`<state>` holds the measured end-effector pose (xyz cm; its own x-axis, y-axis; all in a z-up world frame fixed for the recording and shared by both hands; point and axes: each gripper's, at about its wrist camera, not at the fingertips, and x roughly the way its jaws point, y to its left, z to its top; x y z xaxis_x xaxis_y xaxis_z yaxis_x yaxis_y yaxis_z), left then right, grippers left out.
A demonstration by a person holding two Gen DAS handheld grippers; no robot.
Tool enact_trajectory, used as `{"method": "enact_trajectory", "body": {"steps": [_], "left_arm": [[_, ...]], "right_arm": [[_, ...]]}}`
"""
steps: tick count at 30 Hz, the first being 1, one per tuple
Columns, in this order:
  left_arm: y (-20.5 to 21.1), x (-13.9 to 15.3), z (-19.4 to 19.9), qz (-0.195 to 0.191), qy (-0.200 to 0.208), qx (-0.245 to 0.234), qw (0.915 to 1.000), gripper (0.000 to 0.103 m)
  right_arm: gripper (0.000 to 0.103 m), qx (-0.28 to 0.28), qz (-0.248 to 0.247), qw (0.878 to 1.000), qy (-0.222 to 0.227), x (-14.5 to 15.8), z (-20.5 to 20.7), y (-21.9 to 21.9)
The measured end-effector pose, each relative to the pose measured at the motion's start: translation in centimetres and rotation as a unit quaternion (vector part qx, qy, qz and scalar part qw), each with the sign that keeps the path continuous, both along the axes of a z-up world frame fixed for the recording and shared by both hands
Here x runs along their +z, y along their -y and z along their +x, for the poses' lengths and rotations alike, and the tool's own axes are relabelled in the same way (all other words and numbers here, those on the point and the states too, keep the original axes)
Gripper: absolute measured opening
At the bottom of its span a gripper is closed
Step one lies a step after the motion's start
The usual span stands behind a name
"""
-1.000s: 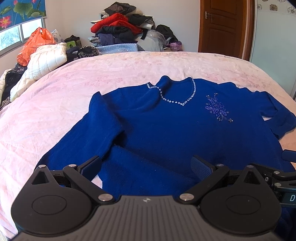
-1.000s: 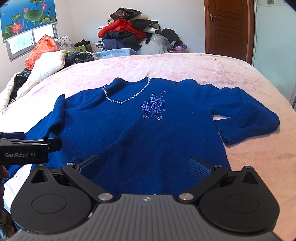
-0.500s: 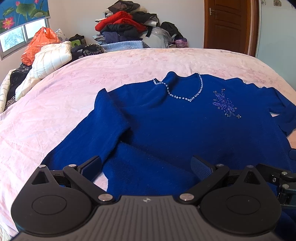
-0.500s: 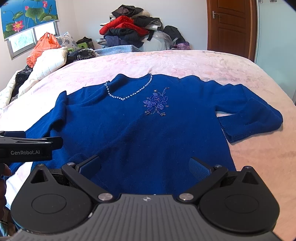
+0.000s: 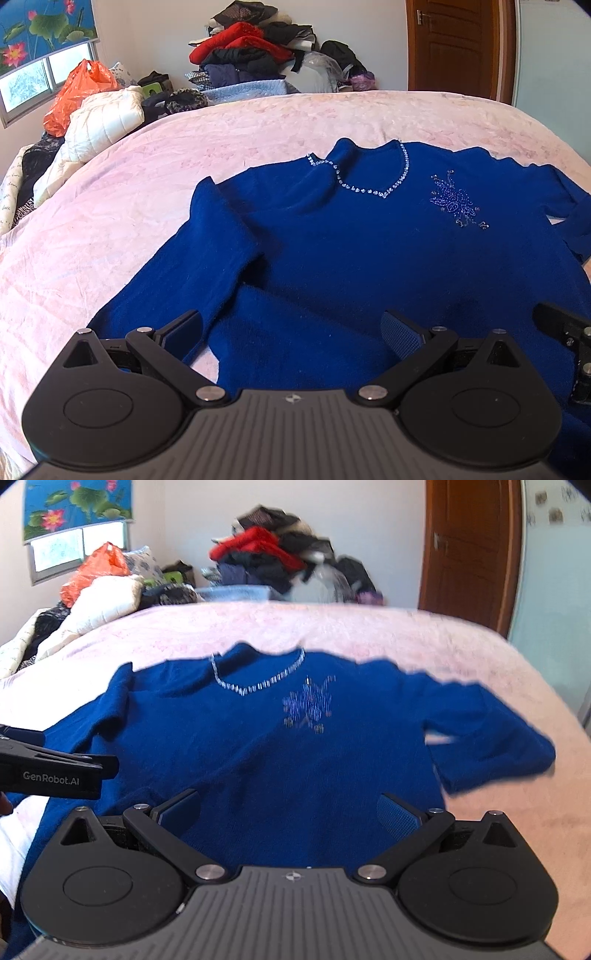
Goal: Fold small clothes
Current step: 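Grasp the blue sweater's sleeve cuff with the right gripper and lift it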
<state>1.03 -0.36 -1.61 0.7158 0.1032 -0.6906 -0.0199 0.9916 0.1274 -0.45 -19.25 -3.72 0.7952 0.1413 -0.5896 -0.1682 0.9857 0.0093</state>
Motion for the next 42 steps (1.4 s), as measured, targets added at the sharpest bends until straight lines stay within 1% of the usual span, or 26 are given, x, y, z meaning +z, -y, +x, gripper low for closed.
{"method": "enact_trajectory", "body": {"steps": [2, 3, 4, 6, 8, 9, 10, 11, 12, 14, 16, 21, 23, 25, 27, 29, 30, 31, 33, 34, 35, 36, 37, 38, 40, 42], "left_arm": [[0.1, 0.0, 0.2, 0.000, 0.001, -0.003, 1.0000, 0.103], [0.2, 0.0, 0.4, 0.000, 0.001, -0.005, 1.0000, 0.103], [0.3, 0.1, 0.6, 0.000, 0.001, -0.007, 1.0000, 0.103], [0.5, 0.1, 1.0, 0.001, 0.001, -0.010, 0.9999, 0.103], [0.8, 0.2, 1.3, 0.001, 0.001, -0.015, 0.9999, 0.103], [1.0, 0.2, 1.5, 0.001, 0.000, -0.017, 0.9999, 0.103], [1.2, 0.2, 1.7, 0.002, 0.000, -0.019, 0.9998, 0.103], [1.4, 0.2, 1.9, 0.002, -0.001, -0.022, 0.9997, 0.103], [1.6, 0.1, 2.1, 0.003, -0.002, -0.025, 0.9997, 0.103], [2.0, 0.0, 2.4, 0.005, -0.004, -0.031, 0.9995, 0.103], [2.4, -0.1, 2.6, 0.008, -0.006, -0.036, 0.9993, 0.103], [2.7, -0.5, 3.1, 0.012, -0.012, -0.040, 0.9991, 0.103], [2.6, -0.7, 3.2, 0.013, -0.017, -0.038, 0.9991, 0.103], [2.6, -0.8, 3.4, 0.013, -0.020, -0.036, 0.9991, 0.103], [2.4, -0.8, 3.4, 0.014, -0.020, -0.035, 0.9991, 0.103], [2.3, -0.8, 3.5, 0.015, -0.020, -0.033, 0.9992, 0.103], [2.3, -0.8, 3.5, 0.015, -0.020, -0.031, 0.9992, 0.103], [2.2, -0.9, 3.7, 0.015, -0.021, -0.030, 0.9992, 0.103], [2.0, -1.0, 3.9, 0.014, -0.023, -0.026, 0.9993, 0.103], [2.0, -1.0, 4.0, 0.013, -0.024, -0.025, 0.9993, 0.103], [1.9, -1.1, 4.1, 0.014, -0.025, -0.025, 0.9993, 0.103], [1.8, -1.1, 4.1, 0.015, -0.024, -0.025, 0.9993, 0.103], [1.7, -1.0, 4.3, 0.018, -0.023, -0.024, 0.9993, 0.103], [1.6, -1.0, 4.4, 0.020, -0.022, -0.023, 0.9993, 0.103], [1.1, -0.8, 4.8, 0.023, -0.017, -0.017, 0.9995, 0.103], [0.4, -0.4, 5.2, 0.019, -0.012, -0.007, 0.9997, 0.103]], "right_arm": [[0.102, 0.012, -0.030, 0.999, 0.030, 0.3, -0.2, 0.2], [0.102, 0.012, -0.054, 0.998, 0.043, 0.4, -0.3, 0.3], [0.102, 0.006, -0.086, 0.994, 0.060, 0.4, -0.3, 0.6], [0.101, -0.014, -0.133, 0.988, 0.080, 0.4, 0.0, 1.5], [0.101, -0.038, -0.172, 0.981, 0.083, 0.1, 0.7, 3.1], [0.099, -0.048, -0.184, 0.978, 0.082, 0.0, 1.0, 3.9], [0.095, -0.060, -0.193, 0.976, 0.078, -0.2, 1.4, 5.1], [0.094, -0.067, -0.200, 0.975, 0.075, -0.6, 1.7, 6.1], [0.090, -0.074, -0.210, 0.972, 0.070, -1.0, 2.2, 7.1], [0.082, -0.082, -0.244, 0.965, 0.057, -2.1, 3.1, 8.7], [0.074, -0.073, -0.282, 0.956, 0.045, -3.2, 3.8, 9.6], [0.069, 0.008, -0.367, 0.930, 0.014, -5.9, 5.4, 9.2], [0.069, 0.031, -0.390, 0.920, 0.031, -6.4, 5.6, 8.6], [0.069, 0.039, -0.390, 0.919, 0.042, -6.6, 6.4, 8.4], [0.069, 0.043, -0.371, 0.926, 0.051, -6.7, 7.5, 8.9], [0.065, 0.046, -0.354, 0.933, 0.055, -6.5, 8.4, 9.2], [0.057, 0.048, -0.346, 0.935, 0.055, -6.5, 8.8, 9.3], [0.037, 0.053, -0.331, 0.941, 0.050, -6.4, 9.1, 9.4], [0.012, 0.062, -0.301, 0.951, 0.029, -6.3, 9.7, 9.8], [0.008, 0.065, -0.296, 0.953, 0.026, -6.3, 9.6, 9.6], [0.005, 0.065, -0.300, 0.951, 0.026, -6.4, 9.6, 9.4], [0.004, 0.064, -0.303, 0.950, 0.026, -6.5, 9.5, 9.2], [0.004, 0.058, -0.298, 0.952, 0.029, -6.4, 9.1, 9.0], [0.004, 0.052, -0.283, 0.957, 0.031, -6.1, 8.6, 9.3], [0.004, 0.036, -0.232, 0.971, 0.037, -4.9, 8.7, 10.5], [0.004, 0.008, -0.167, 0.985, 0.048, -2.8, 9.0, 12.5]]}}
